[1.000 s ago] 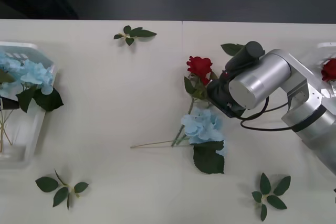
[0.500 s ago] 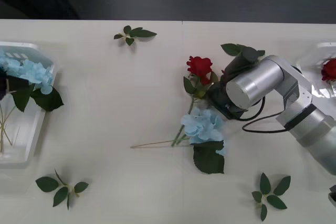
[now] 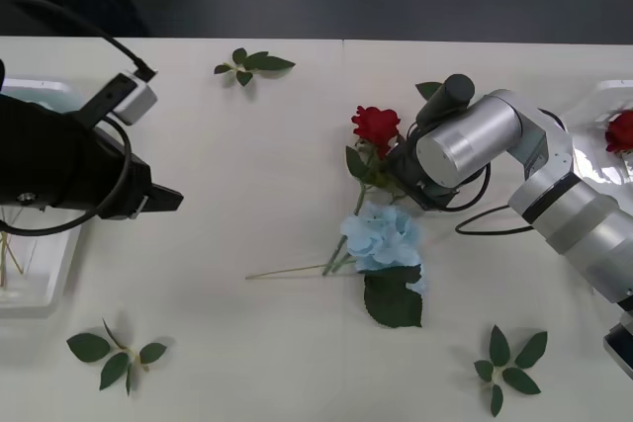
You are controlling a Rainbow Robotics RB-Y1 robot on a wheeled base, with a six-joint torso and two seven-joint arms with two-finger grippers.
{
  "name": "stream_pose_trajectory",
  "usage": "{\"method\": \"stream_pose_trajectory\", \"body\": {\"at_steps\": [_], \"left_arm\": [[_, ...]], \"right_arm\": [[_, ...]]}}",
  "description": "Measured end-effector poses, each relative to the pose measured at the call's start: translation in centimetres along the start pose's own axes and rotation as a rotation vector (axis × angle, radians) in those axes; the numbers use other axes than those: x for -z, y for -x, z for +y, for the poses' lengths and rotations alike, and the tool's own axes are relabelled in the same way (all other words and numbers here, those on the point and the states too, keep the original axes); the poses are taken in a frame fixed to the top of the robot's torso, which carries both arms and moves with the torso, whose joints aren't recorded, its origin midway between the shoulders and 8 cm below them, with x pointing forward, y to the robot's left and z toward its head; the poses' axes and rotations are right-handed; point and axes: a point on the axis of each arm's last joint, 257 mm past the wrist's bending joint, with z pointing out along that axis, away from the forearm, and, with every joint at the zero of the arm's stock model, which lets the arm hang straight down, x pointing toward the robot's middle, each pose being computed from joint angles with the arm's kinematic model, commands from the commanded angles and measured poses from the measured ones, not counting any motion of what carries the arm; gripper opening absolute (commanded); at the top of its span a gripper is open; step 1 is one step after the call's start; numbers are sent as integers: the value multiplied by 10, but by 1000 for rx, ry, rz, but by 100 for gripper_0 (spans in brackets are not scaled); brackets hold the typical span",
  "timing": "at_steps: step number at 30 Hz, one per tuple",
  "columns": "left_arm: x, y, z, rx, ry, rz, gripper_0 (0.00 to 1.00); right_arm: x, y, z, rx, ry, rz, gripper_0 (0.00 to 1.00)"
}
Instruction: Put the red flowers into the right box and the blue flowers into the left box
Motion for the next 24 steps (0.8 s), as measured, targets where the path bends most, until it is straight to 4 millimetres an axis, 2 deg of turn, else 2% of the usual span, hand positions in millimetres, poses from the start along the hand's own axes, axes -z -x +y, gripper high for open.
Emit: {"method": "stream_pose_trajectory", "body": {"at_steps": [2, 3, 4, 8, 13, 21, 24], "left_arm": [[-11, 5, -10, -75, -53, 5, 100], [-16, 8, -16, -109, -79, 5, 100], [-21, 10, -21, -138, -101, 5, 100], [-49, 13, -41, -279, -177, 36, 100], [-80, 11, -67, -451, -234, 96, 100], [-130, 20, -103, -578, -284, 89, 100], [-146, 25, -117, -597, -299, 76, 100]], "right_arm": [[0, 0, 0, 0, -1, 0, 56], [-1, 0, -1, -1, -4, 1, 56], [-1, 0, -3, -2, -9, 2, 0], [-1, -2, -13, -5, -46, 13, 0], [-2, -4, -14, -8, -50, 19, 0], [-2, -2, -15, -6, -52, 13, 0], [-1, 5, -17, 3, -59, -15, 0]]}}
